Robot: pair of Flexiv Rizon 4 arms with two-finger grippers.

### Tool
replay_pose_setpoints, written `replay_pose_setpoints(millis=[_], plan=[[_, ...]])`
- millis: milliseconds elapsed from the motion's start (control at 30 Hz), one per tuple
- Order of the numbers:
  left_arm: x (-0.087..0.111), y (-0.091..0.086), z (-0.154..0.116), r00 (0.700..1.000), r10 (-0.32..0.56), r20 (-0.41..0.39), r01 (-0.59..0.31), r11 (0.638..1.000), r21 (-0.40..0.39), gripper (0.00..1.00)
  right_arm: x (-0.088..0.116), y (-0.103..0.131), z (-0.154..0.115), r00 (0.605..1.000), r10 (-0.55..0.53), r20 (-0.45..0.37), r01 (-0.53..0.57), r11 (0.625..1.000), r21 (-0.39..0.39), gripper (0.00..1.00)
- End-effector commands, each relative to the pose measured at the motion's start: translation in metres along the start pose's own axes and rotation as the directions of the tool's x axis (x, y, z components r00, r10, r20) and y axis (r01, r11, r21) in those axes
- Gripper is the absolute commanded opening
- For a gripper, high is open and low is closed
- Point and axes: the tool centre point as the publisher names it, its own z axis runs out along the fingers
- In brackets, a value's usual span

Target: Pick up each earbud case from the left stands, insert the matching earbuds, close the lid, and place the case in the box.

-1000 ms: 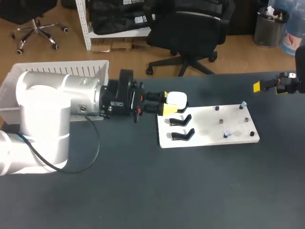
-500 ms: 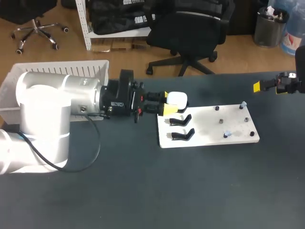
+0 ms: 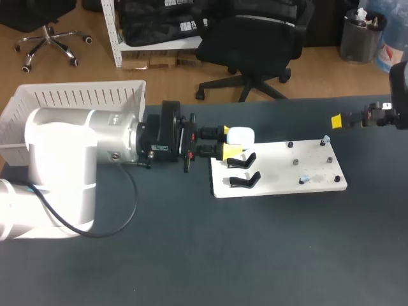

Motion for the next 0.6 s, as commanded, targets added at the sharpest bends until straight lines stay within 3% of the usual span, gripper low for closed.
replay_pose_setpoints(millis=[33, 267, 600], plan=[[0.002, 0.001, 0.005, 1.000, 0.004, 0.013, -0.004, 1.000, -0.008, 0.00, 0.010, 0.025, -0.020, 0.999, -0.042, -0.013, 0.042, 0.999, 0.004, 1.00], [0.002, 0.005, 0.008, 0.999, 0.003, 0.038, -0.003, 1.000, -0.007, 0.00, 0.016, 0.070, -0.020, 0.988, -0.130, -0.080, 0.130, 0.992, -0.004, 1.00], [0.012, 0.011, 0.007, 0.999, -0.025, 0.038, 0.025, 1.000, -0.002, 0.00, 0.016, 0.106, -0.012, 0.970, -0.184, -0.156, 0.178, 0.983, -0.049, 1.00]])
